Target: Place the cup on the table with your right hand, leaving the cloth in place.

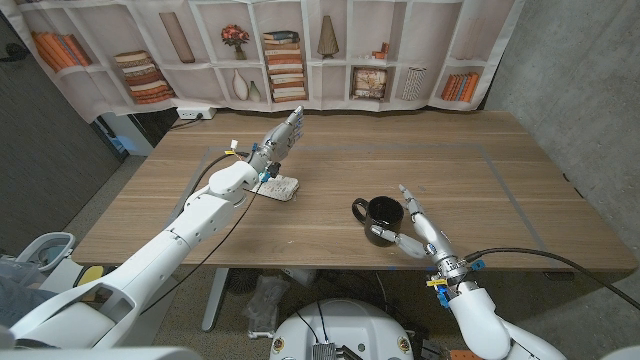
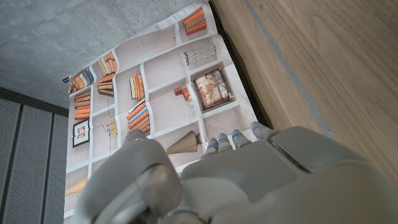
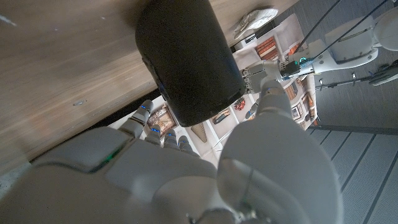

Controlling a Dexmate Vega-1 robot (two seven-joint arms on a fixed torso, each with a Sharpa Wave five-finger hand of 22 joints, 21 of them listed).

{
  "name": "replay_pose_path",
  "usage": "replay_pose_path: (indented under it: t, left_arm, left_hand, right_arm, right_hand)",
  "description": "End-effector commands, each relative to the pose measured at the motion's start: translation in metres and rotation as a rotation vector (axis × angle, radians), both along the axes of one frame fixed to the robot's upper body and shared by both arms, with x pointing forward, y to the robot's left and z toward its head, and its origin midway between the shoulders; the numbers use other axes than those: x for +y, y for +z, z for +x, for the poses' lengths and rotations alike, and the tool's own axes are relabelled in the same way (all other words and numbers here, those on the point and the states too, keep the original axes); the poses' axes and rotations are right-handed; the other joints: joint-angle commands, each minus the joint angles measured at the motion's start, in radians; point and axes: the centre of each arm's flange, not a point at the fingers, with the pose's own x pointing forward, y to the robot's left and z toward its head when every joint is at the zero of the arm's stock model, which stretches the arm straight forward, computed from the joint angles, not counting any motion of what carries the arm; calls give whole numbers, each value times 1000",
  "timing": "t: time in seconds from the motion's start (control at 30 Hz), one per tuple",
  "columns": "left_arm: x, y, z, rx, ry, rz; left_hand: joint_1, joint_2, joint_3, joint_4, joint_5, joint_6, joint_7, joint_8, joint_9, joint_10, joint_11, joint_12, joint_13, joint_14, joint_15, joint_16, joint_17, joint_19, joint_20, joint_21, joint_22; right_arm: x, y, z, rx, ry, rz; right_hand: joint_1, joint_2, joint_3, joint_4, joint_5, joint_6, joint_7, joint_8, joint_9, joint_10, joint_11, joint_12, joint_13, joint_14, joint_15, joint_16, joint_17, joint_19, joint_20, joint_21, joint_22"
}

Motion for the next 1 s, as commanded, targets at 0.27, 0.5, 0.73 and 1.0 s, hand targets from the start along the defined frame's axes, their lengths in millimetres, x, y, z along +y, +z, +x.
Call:
replay_pose_path:
  t: [0.27,0.5,0.73,1.0]
  left_arm:
    - [0,-4,-1,6,6,-6]
    - [-1,-4,-1,7,4,-3]
    - [0,-5,0,12,4,-2]
    - [1,-6,2,16,3,-3]
  left_hand:
    - [10,4,-6,3,0,-13,3,2,3,-27,-3,-1,3,-78,4,0,5,-126,-44,-1,3]
    - [11,5,-8,3,0,-13,3,2,3,-27,-4,-1,3,-79,5,0,5,-126,-44,-1,3]
    - [12,6,-9,3,0,-13,2,2,3,-27,-2,-1,3,-78,6,1,5,-126,-44,-1,3]
    - [12,7,-10,3,0,-13,2,2,3,-27,-2,-1,3,-77,4,1,5,-126,-43,-1,3]
  right_arm:
    - [1,-3,7,17,10,12]
    - [2,-6,9,11,2,31]
    - [5,-7,11,15,-6,38]
    - [8,-8,13,24,-15,36]
  right_hand:
    - [-5,4,-8,2,9,-48,-18,13,2,-18,0,20,4,13,-3,9,2,14,14,-2,3]
    - [1,8,-10,2,13,-11,-26,28,3,4,-8,30,4,33,-16,14,3,33,11,1,3]
    - [12,14,-11,1,18,30,-41,41,4,42,-14,44,6,49,-19,16,3,48,7,1,4]
    - [21,25,-21,6,24,124,-55,61,4,191,-39,104,20,76,-24,18,7,65,2,-5,4]
